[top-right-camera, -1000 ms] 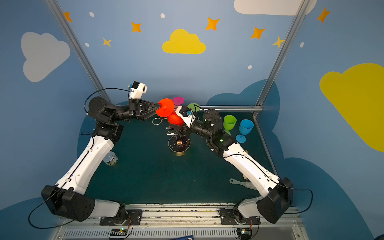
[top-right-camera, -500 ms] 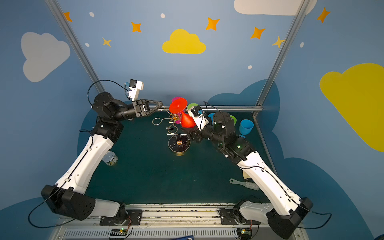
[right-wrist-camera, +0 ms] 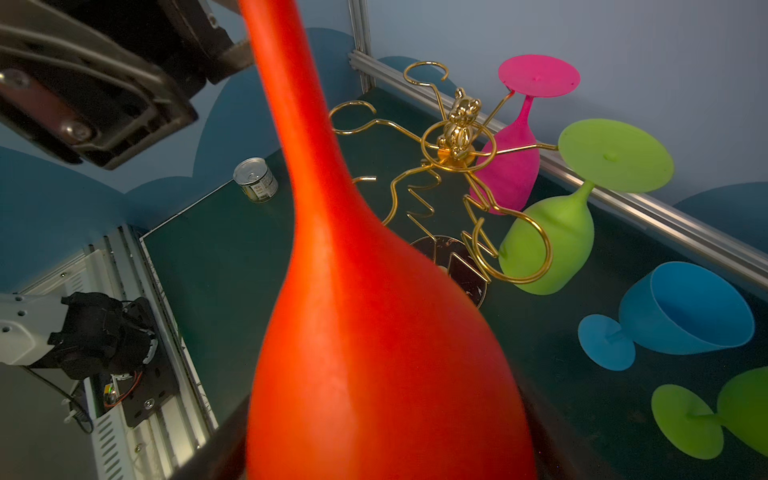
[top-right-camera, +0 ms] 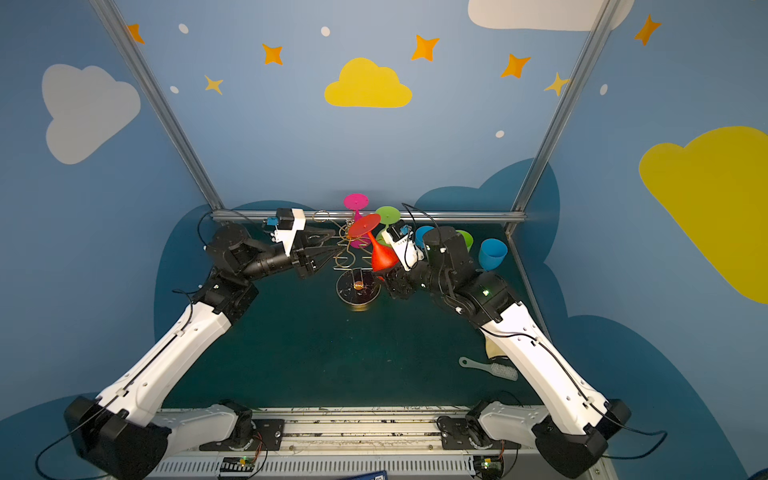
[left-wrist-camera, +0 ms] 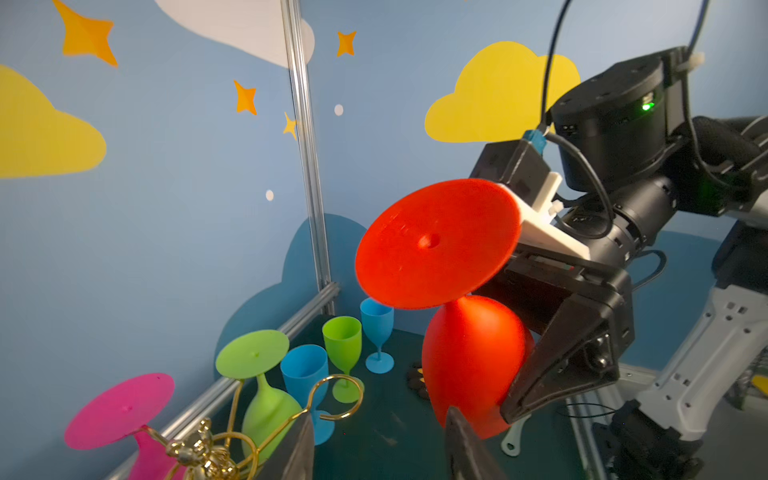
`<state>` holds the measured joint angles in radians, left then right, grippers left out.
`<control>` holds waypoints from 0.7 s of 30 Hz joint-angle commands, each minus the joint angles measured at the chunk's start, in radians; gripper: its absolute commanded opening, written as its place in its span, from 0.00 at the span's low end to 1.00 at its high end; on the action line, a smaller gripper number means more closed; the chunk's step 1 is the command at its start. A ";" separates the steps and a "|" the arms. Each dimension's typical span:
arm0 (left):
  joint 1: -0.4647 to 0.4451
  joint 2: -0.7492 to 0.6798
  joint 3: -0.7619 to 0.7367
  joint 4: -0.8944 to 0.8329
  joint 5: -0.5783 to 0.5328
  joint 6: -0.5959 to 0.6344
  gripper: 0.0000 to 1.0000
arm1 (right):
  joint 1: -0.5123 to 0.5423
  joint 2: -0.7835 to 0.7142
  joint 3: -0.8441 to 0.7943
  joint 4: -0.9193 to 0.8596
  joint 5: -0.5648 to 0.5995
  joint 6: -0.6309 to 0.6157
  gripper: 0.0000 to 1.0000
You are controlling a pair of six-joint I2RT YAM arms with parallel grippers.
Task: Take the wine glass off the wine glass rack
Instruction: 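Close the right gripper on the red glass stem while the left holds the foot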
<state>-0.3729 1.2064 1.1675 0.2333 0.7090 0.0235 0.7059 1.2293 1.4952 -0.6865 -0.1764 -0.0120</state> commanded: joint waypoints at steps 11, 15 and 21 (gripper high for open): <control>-0.027 -0.016 -0.023 0.053 -0.060 0.192 0.49 | 0.036 0.071 0.056 -0.023 -0.114 0.049 0.26; -0.029 -0.018 -0.026 0.063 -0.075 0.191 0.49 | 0.049 0.090 0.060 -0.034 -0.120 0.050 0.25; -0.034 -0.019 -0.026 0.051 -0.076 0.203 0.48 | 0.067 0.113 0.066 -0.053 -0.121 0.048 0.24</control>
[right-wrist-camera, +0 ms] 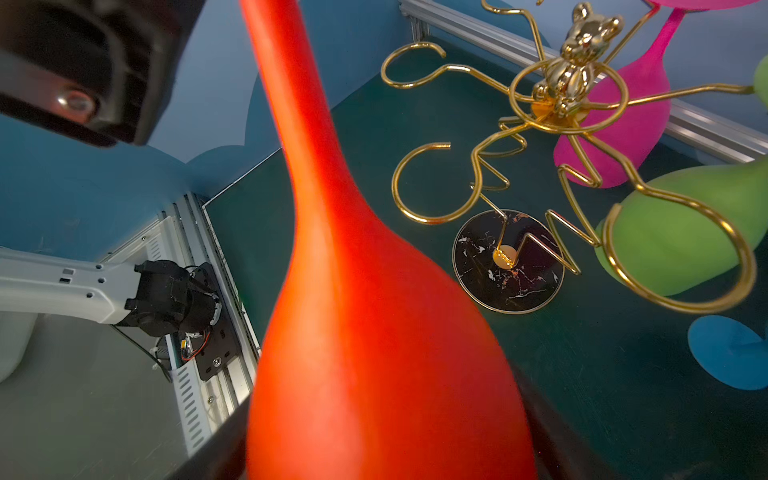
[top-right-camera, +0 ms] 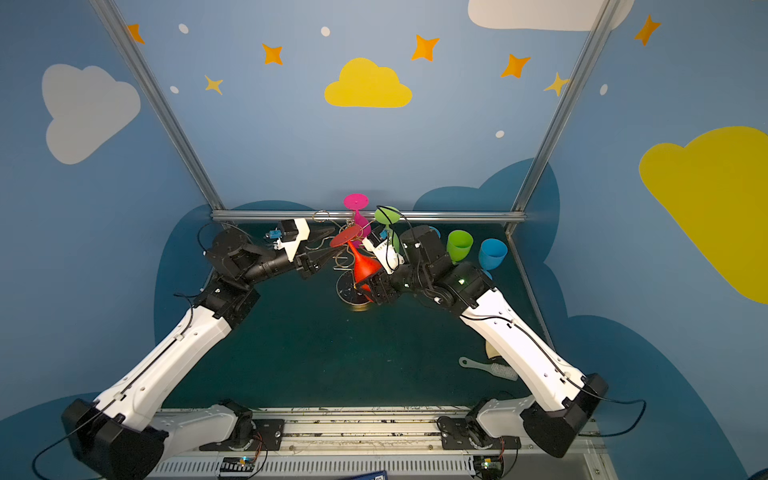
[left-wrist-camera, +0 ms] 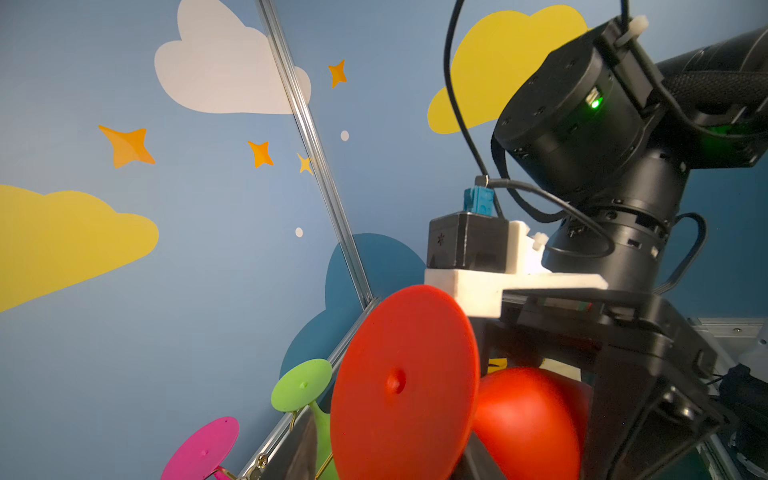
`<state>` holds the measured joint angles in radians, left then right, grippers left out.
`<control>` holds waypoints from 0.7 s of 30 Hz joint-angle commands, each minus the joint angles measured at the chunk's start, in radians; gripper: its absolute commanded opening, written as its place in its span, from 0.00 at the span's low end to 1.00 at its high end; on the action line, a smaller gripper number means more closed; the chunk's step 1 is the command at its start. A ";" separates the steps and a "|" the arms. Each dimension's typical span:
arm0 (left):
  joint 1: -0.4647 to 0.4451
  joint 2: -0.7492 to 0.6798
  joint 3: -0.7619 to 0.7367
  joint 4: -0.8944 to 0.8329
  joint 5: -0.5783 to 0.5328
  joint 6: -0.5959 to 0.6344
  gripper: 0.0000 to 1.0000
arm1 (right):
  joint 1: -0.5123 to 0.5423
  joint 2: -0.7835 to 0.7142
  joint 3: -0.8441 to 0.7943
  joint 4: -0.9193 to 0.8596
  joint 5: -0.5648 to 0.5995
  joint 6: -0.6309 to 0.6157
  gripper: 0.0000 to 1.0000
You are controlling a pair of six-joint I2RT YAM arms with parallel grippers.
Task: Take the wine glass off the wine glass rack
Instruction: 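Close the right gripper on the red glass stem while the left holds the foot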
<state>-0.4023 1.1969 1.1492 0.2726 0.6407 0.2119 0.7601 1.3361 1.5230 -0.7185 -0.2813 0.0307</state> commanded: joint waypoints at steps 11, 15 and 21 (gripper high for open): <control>-0.017 -0.002 -0.009 -0.037 -0.001 0.049 0.40 | 0.044 0.027 0.065 -0.041 -0.010 0.005 0.23; -0.018 -0.007 -0.009 -0.046 -0.015 0.059 0.33 | 0.055 0.039 0.073 -0.046 -0.008 0.008 0.23; -0.018 -0.013 -0.011 -0.052 -0.026 0.067 0.23 | 0.063 0.053 0.084 -0.064 -0.006 0.010 0.27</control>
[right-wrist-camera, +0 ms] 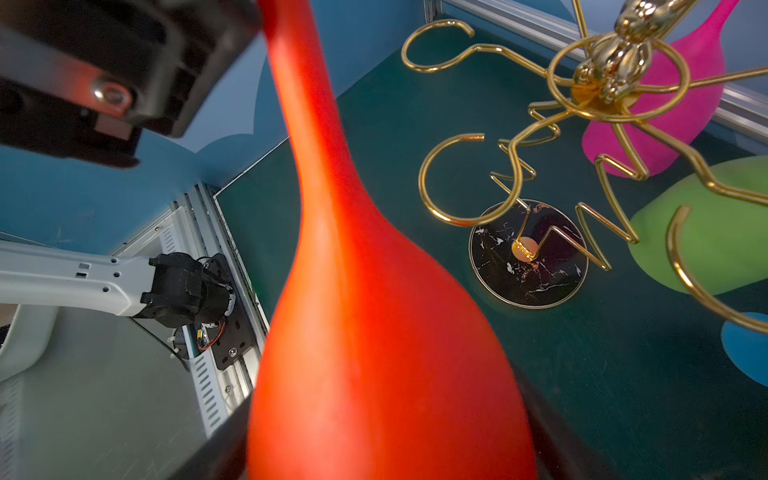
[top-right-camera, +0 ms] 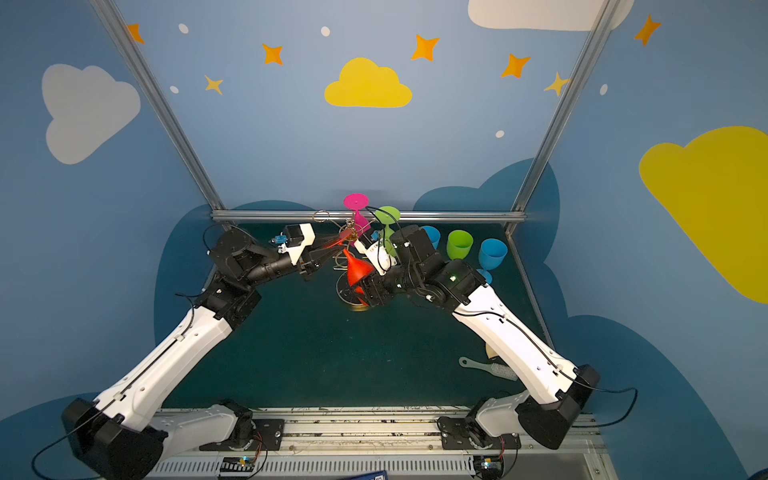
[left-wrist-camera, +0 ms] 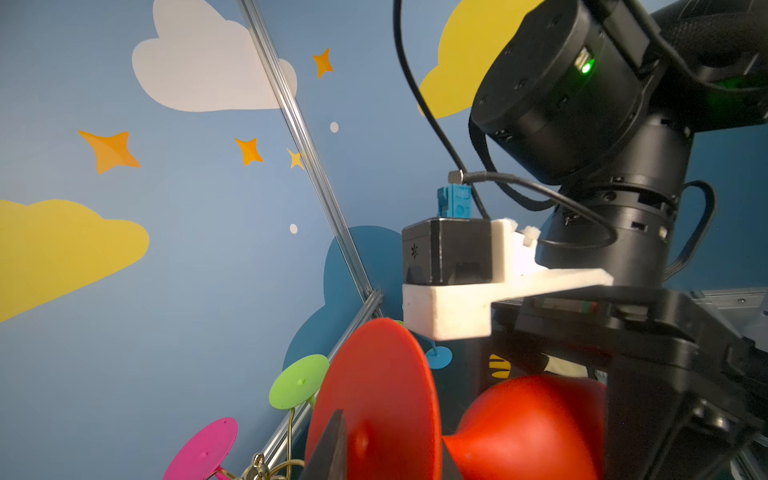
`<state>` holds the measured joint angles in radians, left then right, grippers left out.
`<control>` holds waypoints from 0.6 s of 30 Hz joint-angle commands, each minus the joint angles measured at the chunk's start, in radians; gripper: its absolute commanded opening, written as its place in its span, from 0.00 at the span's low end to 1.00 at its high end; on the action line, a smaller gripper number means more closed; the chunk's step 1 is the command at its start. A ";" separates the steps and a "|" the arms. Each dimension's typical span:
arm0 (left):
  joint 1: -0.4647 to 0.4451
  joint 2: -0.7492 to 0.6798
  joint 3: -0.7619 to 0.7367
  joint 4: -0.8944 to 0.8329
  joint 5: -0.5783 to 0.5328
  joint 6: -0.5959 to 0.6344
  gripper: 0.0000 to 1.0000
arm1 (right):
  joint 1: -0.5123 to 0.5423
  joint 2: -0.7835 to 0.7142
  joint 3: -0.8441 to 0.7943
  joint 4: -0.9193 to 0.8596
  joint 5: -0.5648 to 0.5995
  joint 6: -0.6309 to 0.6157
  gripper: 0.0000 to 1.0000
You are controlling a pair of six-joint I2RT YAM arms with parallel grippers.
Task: Take the wine glass off the wine glass rack
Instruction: 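Close the right gripper on the red glass stem while the left holds the foot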
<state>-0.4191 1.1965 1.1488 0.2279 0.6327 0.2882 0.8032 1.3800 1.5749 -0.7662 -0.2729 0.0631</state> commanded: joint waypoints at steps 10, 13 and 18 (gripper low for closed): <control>-0.001 -0.020 -0.019 -0.001 -0.159 -0.053 0.03 | 0.016 -0.033 0.001 0.031 0.009 -0.007 0.66; -0.001 -0.029 -0.034 0.025 -0.219 -0.082 0.03 | 0.004 -0.064 -0.022 0.074 0.010 0.007 0.76; 0.000 -0.017 -0.041 0.023 -0.297 -0.119 0.03 | -0.029 -0.137 -0.086 0.186 -0.040 0.042 0.81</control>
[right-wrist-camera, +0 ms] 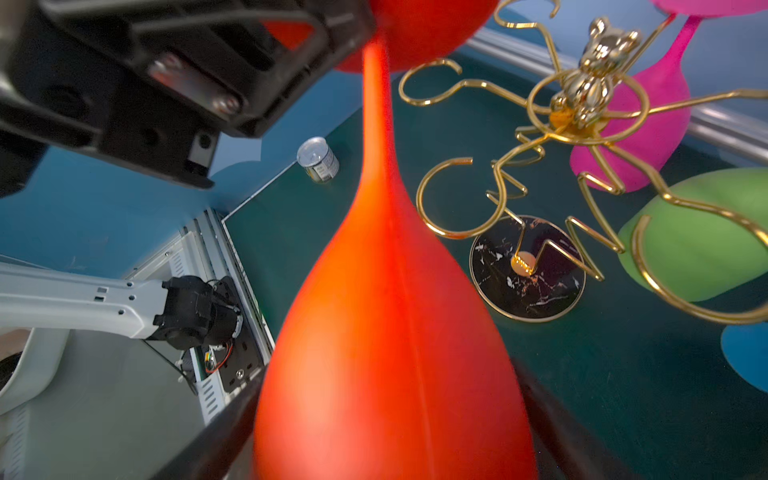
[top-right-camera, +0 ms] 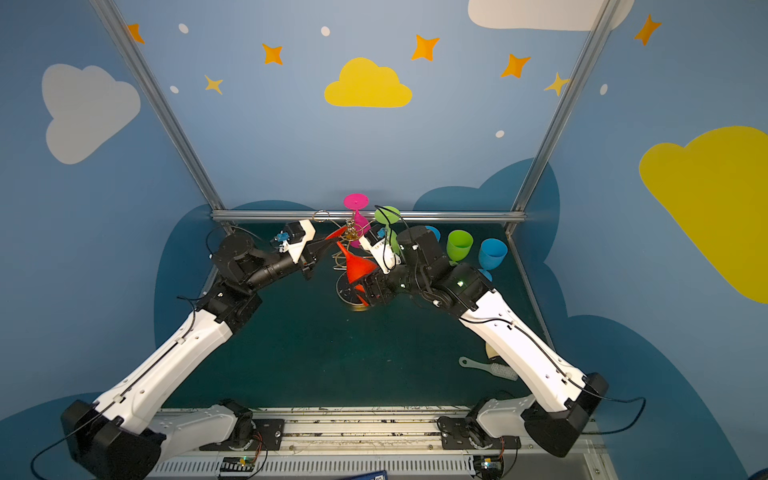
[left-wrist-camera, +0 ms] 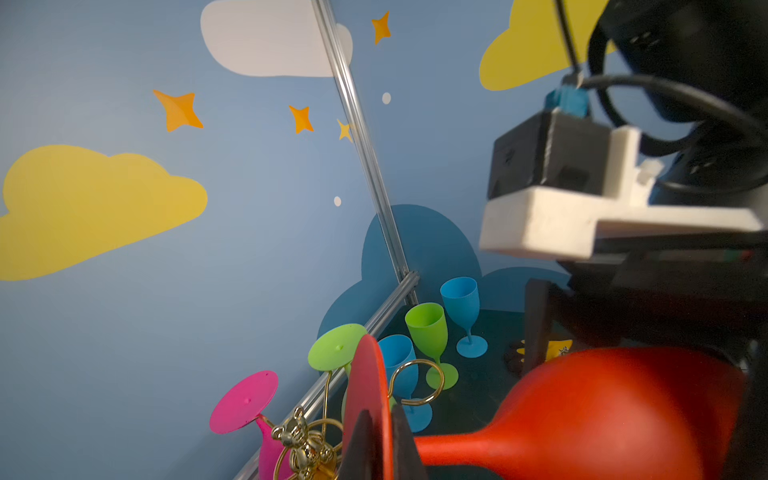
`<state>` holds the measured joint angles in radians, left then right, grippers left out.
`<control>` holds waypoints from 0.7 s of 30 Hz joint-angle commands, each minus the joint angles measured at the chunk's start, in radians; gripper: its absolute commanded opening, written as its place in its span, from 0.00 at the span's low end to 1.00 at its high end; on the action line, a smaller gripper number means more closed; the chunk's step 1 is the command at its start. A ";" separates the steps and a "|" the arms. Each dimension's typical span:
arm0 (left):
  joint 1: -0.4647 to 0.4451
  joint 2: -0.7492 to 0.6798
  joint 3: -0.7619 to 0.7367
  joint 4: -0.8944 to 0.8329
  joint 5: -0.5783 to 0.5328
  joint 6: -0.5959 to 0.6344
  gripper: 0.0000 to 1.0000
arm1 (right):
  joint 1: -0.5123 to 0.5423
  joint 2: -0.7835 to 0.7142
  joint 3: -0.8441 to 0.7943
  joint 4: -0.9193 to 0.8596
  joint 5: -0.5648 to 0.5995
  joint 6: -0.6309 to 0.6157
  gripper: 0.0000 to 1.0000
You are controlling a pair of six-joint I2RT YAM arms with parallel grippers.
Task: Take the wine glass off the wine glass rack
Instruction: 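Close the right gripper on the red glass stem while the left holds the foot, then open the left gripper off the red glass foot while the right carries it away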
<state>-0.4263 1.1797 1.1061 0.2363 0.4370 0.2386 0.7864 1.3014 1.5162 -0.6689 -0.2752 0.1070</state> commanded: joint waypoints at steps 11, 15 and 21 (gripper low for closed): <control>0.070 0.054 0.040 -0.022 -0.101 -0.223 0.03 | -0.114 -0.295 -0.233 0.334 -0.097 0.080 0.84; 0.093 0.058 0.041 0.005 -0.062 -0.283 0.03 | -0.136 -0.367 -0.295 0.369 -0.063 0.085 0.83; 0.106 0.059 0.039 0.022 -0.030 -0.322 0.03 | -0.153 -0.392 -0.333 0.385 -0.024 0.085 0.77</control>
<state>-0.3256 1.2419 1.1225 0.2249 0.3737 -0.0418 0.6418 0.9070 1.1988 -0.3241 -0.3225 0.1833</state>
